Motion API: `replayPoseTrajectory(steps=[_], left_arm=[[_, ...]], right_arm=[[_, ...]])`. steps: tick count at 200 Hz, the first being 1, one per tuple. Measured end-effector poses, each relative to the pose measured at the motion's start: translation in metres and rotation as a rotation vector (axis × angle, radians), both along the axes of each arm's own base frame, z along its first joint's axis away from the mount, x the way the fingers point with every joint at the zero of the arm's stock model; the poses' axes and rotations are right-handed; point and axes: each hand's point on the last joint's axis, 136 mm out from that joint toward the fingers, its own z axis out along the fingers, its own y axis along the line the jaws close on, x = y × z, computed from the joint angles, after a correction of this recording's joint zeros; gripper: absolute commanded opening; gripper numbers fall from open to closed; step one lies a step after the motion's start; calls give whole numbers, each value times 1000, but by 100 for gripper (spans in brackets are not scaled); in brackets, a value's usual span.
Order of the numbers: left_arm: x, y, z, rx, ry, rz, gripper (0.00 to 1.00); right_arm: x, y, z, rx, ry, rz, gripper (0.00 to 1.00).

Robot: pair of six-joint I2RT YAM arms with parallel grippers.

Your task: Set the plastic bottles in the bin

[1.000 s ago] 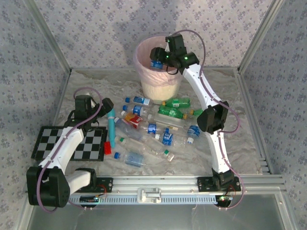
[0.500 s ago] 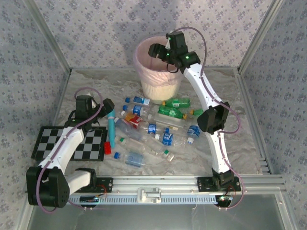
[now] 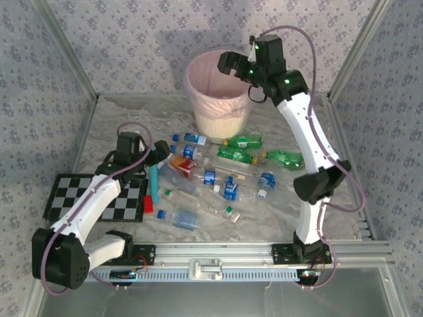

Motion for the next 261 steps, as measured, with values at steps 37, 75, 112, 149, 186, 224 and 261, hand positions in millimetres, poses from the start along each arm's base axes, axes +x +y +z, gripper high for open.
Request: replayPoseTrajectory(steps=[37,75,112,149,186,224,261], left_arm=[[-33,-17,-7,2,84,2,100],[-64,-26,-4,-53,116,25,100],[-97,-37,-17,-66,196,31,100],[-126,-49,-38,-73,283,55,100],[-151,-48,-71,-74,373,134,100],[-169,-43,-94,-108,442,228,99],[-170,-48,-101,-133,451,274,95]], right_arm=[[-39,-45,-34,-102,68,-135,100],[-98,-85,-81,-181,134,-216,100],[-142,-108,-113,-179,151,-237,100],[-164,-115,-179,-200,222,-232,100],[-179,-115,-245,-243,302,-216,100],[-181,-114,-253,-221,293,-220,100],[-181,-112,-262,-193,288,-227,100]])
